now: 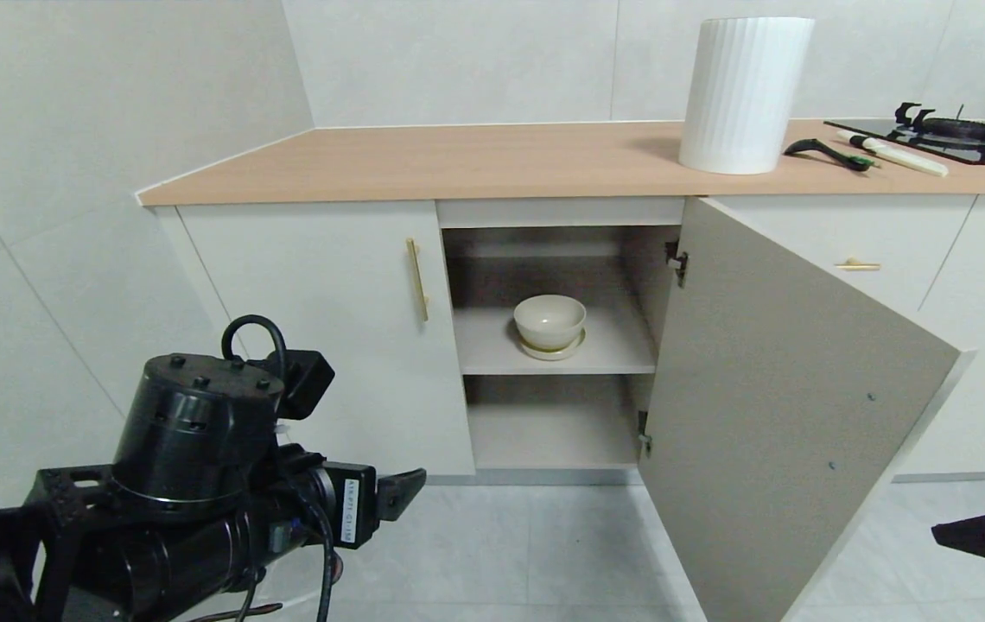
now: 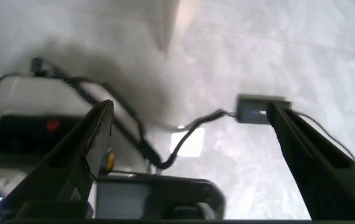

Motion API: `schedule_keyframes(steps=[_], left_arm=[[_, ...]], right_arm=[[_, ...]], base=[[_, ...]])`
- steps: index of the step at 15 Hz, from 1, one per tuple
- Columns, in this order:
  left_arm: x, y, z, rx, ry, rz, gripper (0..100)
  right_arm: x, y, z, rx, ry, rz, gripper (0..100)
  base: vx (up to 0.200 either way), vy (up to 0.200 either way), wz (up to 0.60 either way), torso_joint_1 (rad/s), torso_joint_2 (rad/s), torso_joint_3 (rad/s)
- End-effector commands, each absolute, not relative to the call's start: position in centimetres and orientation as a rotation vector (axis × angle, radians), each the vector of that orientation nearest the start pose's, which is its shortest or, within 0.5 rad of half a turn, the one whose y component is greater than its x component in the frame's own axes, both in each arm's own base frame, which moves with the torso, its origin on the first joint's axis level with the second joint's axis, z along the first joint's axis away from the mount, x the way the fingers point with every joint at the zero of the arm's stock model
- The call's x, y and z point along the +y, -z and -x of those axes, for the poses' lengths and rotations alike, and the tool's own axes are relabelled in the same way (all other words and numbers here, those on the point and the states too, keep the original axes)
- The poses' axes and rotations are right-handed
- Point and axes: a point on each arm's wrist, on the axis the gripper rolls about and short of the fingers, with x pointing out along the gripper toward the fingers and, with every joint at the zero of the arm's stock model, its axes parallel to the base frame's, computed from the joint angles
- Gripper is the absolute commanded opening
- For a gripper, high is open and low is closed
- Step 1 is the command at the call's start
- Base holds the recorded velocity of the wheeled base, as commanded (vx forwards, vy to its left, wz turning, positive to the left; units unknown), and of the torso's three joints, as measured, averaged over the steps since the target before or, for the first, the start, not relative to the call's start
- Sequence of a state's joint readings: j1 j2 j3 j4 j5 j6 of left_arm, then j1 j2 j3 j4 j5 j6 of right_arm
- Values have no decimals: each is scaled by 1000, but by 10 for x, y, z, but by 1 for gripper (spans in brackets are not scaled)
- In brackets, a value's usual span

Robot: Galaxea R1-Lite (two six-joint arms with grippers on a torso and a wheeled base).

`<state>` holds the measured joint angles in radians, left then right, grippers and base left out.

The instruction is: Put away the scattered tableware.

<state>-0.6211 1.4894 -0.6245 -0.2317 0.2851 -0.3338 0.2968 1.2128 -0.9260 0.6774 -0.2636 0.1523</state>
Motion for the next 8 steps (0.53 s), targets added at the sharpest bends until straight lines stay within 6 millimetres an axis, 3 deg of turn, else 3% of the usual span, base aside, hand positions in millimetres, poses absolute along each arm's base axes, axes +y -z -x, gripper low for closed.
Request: schedule_keyframes(steps=[1, 5, 8], left_arm=[[-128, -155, -189, 616, 224, 44, 100], [-128, -154, -189, 618, 224, 43, 100], [-128, -155, -189, 616, 224, 44, 100]], right_arm=[[24, -224, -145, 920, 127, 98, 100], [4, -232, -158, 865, 238, 53, 100], [-6, -227, -188, 780, 299, 1, 100]], base=[[0, 0, 0, 0, 0, 0], [0, 0, 0, 0, 0, 0], [0, 0, 0, 0, 0, 0]])
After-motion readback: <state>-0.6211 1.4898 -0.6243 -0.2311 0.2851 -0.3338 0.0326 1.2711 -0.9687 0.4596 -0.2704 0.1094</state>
